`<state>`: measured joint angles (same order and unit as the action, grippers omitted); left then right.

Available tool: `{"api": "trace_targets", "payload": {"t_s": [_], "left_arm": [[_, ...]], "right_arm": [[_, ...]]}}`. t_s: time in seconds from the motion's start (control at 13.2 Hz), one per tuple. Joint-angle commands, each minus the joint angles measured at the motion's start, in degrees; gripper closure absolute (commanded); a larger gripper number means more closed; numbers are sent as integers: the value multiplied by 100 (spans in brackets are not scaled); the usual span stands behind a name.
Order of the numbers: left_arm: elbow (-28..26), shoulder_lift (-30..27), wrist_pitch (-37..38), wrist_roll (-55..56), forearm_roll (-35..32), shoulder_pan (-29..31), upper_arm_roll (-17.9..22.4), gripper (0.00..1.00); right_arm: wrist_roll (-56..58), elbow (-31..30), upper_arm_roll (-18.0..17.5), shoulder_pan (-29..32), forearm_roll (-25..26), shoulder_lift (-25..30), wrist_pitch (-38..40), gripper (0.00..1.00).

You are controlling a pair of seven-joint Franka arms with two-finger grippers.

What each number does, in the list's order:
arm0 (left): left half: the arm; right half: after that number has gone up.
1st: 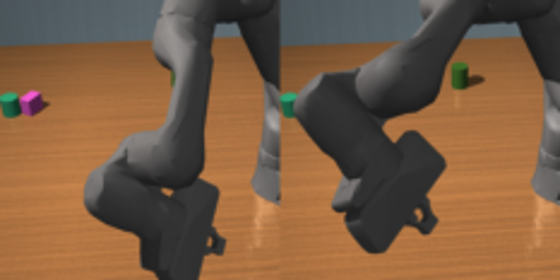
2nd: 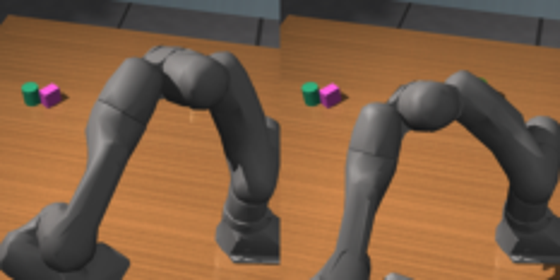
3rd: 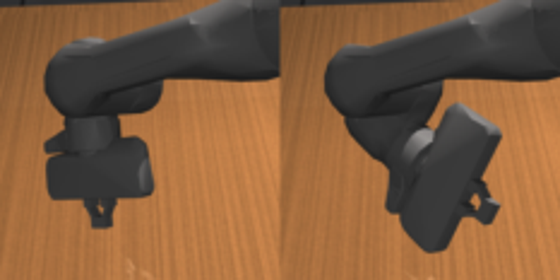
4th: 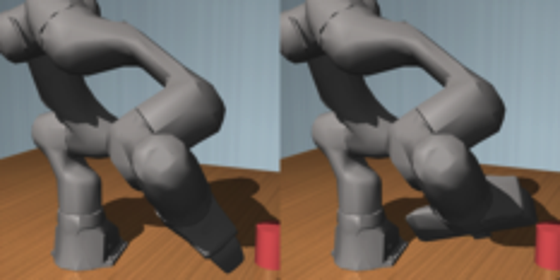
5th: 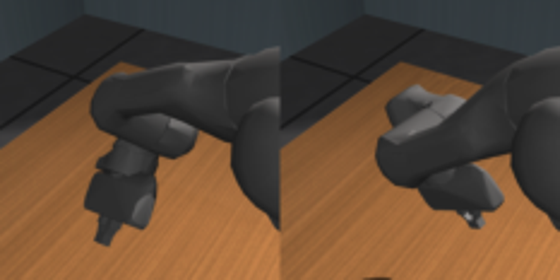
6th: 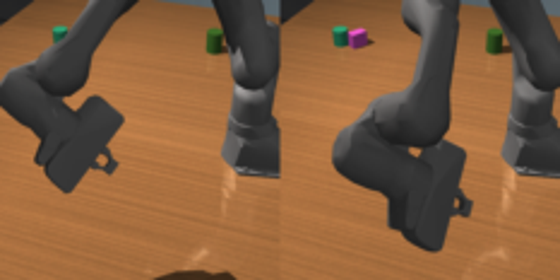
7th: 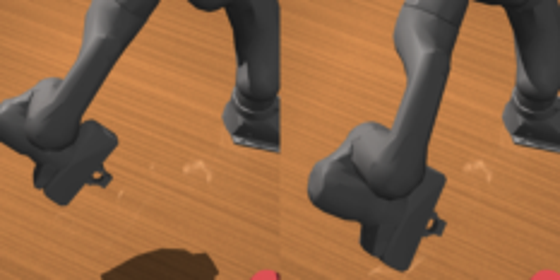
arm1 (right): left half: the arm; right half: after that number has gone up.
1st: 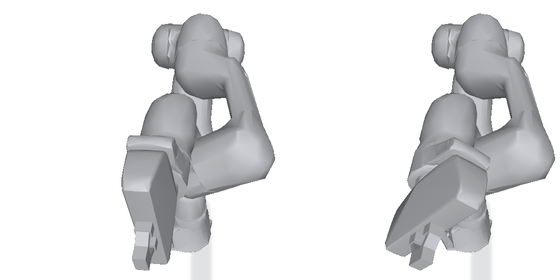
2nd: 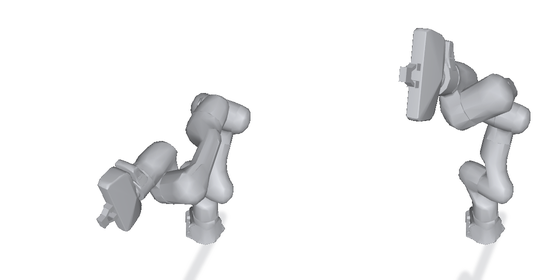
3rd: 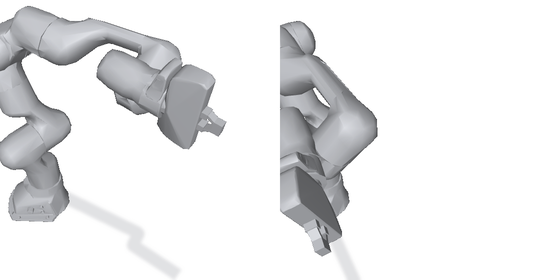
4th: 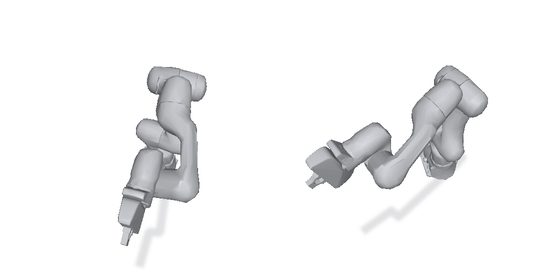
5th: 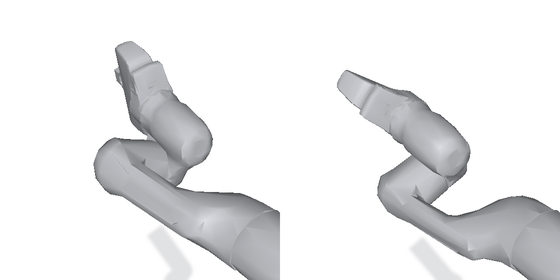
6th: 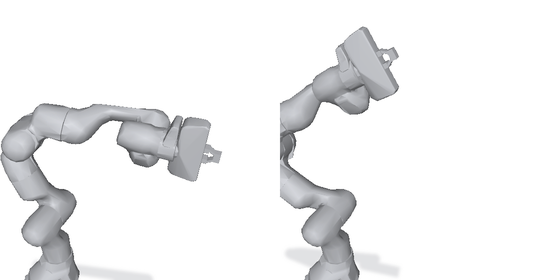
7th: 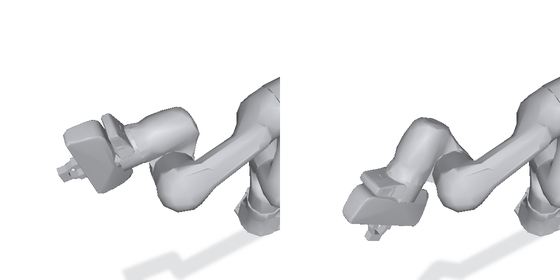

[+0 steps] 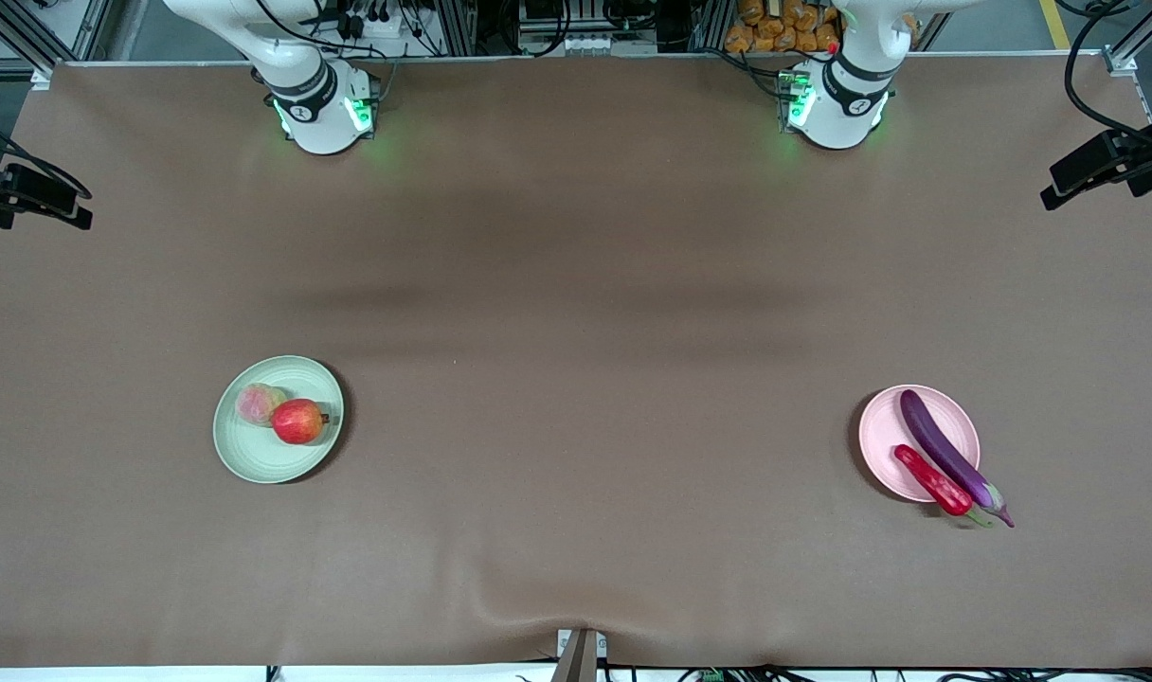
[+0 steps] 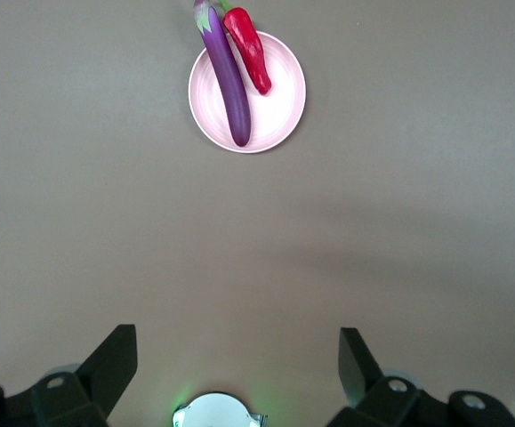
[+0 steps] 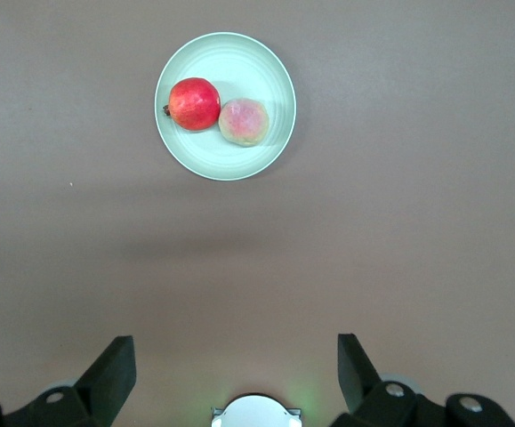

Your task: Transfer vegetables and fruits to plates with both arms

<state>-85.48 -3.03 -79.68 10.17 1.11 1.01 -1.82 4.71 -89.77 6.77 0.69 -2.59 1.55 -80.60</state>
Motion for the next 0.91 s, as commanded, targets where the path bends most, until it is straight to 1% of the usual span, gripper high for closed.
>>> {"api": "trace_targets", "payload": {"t_s": [0.0, 0.23, 0.3, 0.46, 0.84], "left_arm": [[-91, -215, 119, -16, 91, 22, -81, 0], [-100, -338, 189, 2, 83, 14, -160, 0], [-91, -365, 189, -15, 83, 31, -256, 0], [-91, -400, 137, -33, 83, 49, -257, 0], [14, -216, 23, -95, 30, 57, -231, 0]], "right_arm": [[-102, -128, 9, -60, 109, 144, -35, 0], [-93, -119, 0, -60, 118, 135, -44, 0], [-85, -119, 0, -60, 118, 144, -35, 0], [-67, -76, -9, -69, 118, 144, -27, 0], [-49, -49, -17, -69, 127, 144, -9, 0]]}}
